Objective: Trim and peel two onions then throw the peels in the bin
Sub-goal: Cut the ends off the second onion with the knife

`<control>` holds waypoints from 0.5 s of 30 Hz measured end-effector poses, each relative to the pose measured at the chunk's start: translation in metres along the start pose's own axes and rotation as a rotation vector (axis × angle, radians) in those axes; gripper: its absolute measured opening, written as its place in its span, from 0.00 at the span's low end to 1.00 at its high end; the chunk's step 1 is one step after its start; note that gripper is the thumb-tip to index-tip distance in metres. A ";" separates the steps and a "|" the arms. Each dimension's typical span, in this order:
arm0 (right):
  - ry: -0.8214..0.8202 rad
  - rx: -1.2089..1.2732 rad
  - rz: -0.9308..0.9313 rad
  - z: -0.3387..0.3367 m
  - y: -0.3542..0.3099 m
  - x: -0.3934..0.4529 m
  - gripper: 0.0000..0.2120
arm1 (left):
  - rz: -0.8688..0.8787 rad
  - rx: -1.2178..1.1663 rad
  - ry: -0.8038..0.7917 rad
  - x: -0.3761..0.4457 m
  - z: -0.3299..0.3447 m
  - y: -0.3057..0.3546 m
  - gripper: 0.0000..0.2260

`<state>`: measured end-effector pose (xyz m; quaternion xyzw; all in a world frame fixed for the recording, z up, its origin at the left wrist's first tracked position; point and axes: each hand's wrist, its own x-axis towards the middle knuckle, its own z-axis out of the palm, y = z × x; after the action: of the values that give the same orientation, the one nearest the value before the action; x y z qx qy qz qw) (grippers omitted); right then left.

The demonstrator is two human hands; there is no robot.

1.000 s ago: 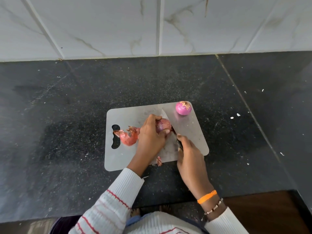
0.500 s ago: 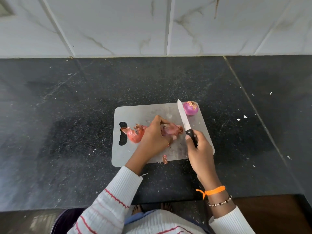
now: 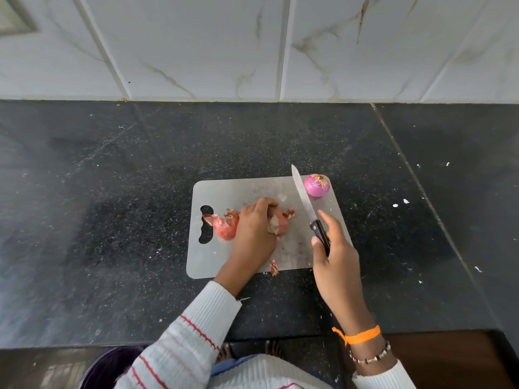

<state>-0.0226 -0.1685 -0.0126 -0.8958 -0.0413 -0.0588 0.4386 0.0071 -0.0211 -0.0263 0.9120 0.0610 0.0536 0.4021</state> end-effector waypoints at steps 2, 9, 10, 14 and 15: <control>-0.012 -0.090 -0.085 -0.004 -0.005 -0.010 0.21 | 0.040 -0.005 0.026 0.001 0.004 -0.004 0.24; -0.117 -0.318 -0.087 0.001 -0.015 -0.028 0.22 | 0.097 0.040 0.116 -0.001 0.016 -0.008 0.24; -0.129 -0.341 -0.077 0.002 -0.016 -0.029 0.23 | 0.103 0.051 0.122 -0.002 0.017 -0.008 0.24; -0.178 -0.356 -0.027 0.002 -0.024 -0.034 0.25 | 0.098 0.065 0.145 -0.004 0.017 -0.007 0.25; -0.190 -0.352 -0.013 0.001 -0.025 -0.033 0.26 | 0.099 0.062 0.146 -0.004 0.017 -0.007 0.25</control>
<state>-0.0588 -0.1531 0.0016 -0.9598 -0.0774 0.0169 0.2692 0.0050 -0.0296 -0.0430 0.9195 0.0467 0.1379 0.3651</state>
